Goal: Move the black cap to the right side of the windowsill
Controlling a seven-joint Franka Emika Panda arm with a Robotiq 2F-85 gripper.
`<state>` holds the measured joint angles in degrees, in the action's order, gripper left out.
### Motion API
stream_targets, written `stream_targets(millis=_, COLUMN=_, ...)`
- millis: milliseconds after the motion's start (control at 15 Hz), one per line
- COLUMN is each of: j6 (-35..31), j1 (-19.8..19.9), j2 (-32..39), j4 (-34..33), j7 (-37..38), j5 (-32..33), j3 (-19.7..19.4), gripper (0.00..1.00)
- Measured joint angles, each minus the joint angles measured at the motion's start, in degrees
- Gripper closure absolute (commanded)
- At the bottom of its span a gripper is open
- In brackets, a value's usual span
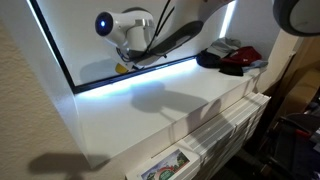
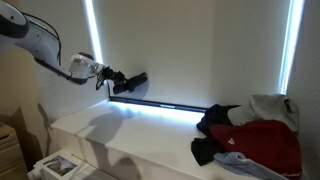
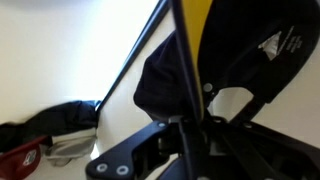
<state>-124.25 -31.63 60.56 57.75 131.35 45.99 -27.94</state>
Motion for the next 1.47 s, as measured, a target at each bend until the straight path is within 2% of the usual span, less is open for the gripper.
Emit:
stream_targets(millis=133, j6=6.45, j1=0.68, j2=-3.54, j4=-0.73, j7=-4.22, j5=-2.13, j3=-0.50, gripper=0.98)
stream_targets(millis=333, j6=7.08, j1=4.71, j2=-8.97, j4=-0.87, j7=-13.55, j5=-8.91, j3=0.91, gripper=0.98)
stream_targets(millis=600, j6=5.02, j1=14.51, j2=-14.65, j4=-0.84, j7=-23.29, j5=-18.23, j3=4.98, gripper=0.98)
stream_targets(millis=733, j6=5.02, j1=19.14, j2=-16.54, j4=-0.89, j7=-26.86, j5=-22.64, j3=5.24, gripper=0.98)
stream_targets(millis=1067, j6=4.39, j1=28.20, j2=-18.98, j4=-1.19, j7=-27.55, j5=-27.55, j3=4.31, gripper=0.98)
stream_targets(millis=1467, j6=0.66, j1=33.36, j2=-19.79, j4=-0.64, j7=-21.31, j5=-27.99, j3=1.93, gripper=0.98)
